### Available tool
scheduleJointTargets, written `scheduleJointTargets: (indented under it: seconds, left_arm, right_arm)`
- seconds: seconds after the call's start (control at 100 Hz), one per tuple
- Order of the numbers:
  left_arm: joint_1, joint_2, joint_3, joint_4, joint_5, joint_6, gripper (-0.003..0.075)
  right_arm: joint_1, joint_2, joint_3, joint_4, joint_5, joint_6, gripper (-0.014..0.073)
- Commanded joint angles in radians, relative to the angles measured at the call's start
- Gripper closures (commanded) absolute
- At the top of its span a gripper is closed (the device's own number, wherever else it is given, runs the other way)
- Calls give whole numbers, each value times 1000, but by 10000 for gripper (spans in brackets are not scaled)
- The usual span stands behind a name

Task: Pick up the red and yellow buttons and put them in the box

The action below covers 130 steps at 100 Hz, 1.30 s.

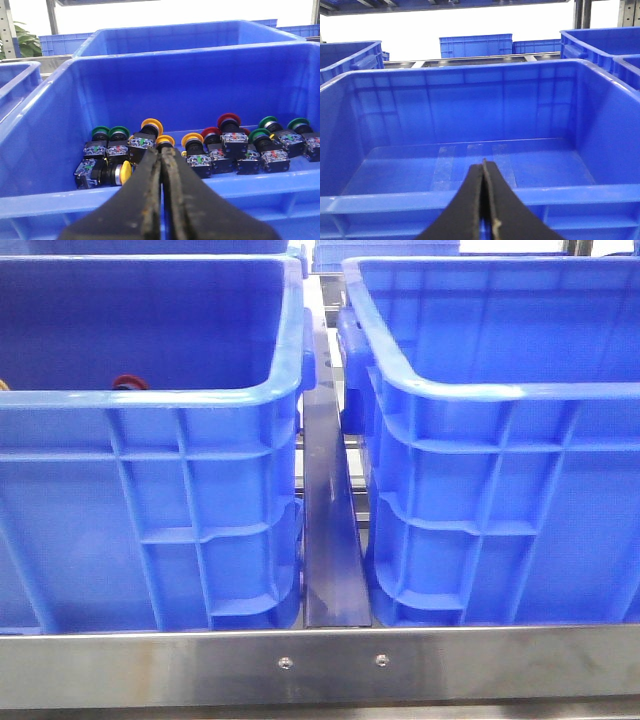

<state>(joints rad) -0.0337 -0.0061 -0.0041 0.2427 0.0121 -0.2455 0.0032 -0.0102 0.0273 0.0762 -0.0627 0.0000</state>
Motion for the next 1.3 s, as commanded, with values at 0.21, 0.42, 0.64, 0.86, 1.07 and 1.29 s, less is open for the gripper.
scheduleJointTargets:
  seconds: [0.21,0.42,0.64,0.86,1.07,1.29]
  left_arm:
    - [0,-32,46,-1,-80,-5,739]
    - [0,-21,-26,-50,-53,-5,739]
    - [0,84,-271,-97,183,-5,739]
    - [0,323,-590,-103,468,-5,739]
    - [0,597,-873,-108,693,24,739]
    - [0,791,-989,-108,726,24,739]
  right_arm:
    - [2,-25,-19,-9,-83,-6,662]
    - [2,-25,-19,-9,-83,-6,662]
    - [2,-25,-19,-9,-83,-6,662]
    - [2,-25,-19,-9,-83,-6,662]
    - [2,-25,-19,-9,-83,-6,662]
    - [2,-25,-19,-9,-83,-6,662]
